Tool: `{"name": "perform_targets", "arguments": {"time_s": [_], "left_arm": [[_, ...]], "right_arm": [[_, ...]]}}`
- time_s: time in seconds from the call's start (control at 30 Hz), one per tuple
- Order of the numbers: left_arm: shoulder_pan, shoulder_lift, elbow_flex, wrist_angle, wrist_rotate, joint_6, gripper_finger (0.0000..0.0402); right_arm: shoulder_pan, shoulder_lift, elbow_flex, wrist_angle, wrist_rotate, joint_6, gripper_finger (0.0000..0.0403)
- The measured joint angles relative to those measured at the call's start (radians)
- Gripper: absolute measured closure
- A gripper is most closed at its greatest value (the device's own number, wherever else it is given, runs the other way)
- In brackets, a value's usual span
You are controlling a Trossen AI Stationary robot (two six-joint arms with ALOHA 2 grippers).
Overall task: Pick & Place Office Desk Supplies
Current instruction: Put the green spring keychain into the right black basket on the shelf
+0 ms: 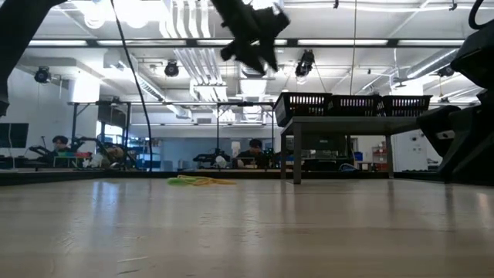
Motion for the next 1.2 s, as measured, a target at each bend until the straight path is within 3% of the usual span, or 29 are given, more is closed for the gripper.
{"name": "perform_targets", "arguments": {"time_s": [0.13, 0.27, 0.53, 0.67, 0.87, 1.07, 1.2], "left_arm": [[0.022, 0.0, -0.015, -0.236, -0.027, -0.089, 0.0217], [0.052, -0.001, -0.11, -0.392, -0.079, -0.181, 0.0223], [0.102, -0.042, -0.439, -0.46, -0.082, -0.276, 0.0224], [0.105, -0.083, -0.607, -0.373, -0.069, -0.311, 0.0224], [0.106, -0.138, -0.819, -0.057, 0.099, -0.293, 0.0223], [0.105, -0.145, -0.925, 0.148, 0.119, -0.284, 0.0233], [0.104, -0.146, -0.945, 0.206, 0.116, -0.274, 0.0268]], "right_arm": [[0.0, 0.0, 0.0, 0.0, -0.002, 0.0, 0.0346], [0.0, 0.0, 0.0, 0.0, -0.002, 0.0, 0.0346], [0.0, 0.0, 0.0, 0.0, -0.002, 0.0, 0.0346], [0.0, 0.0, 0.0, 0.0, -0.002, 0.0, 0.0346], [0.0, 0.0, 0.0, 0.001, -0.002, 0.0, 0.0346], [0.0, 0.0, 0.0, 0.002, -0.002, 0.0, 0.0346], [0.0, 0.0, 0.0, 0.002, -0.002, 0.0, 0.0346]]}}
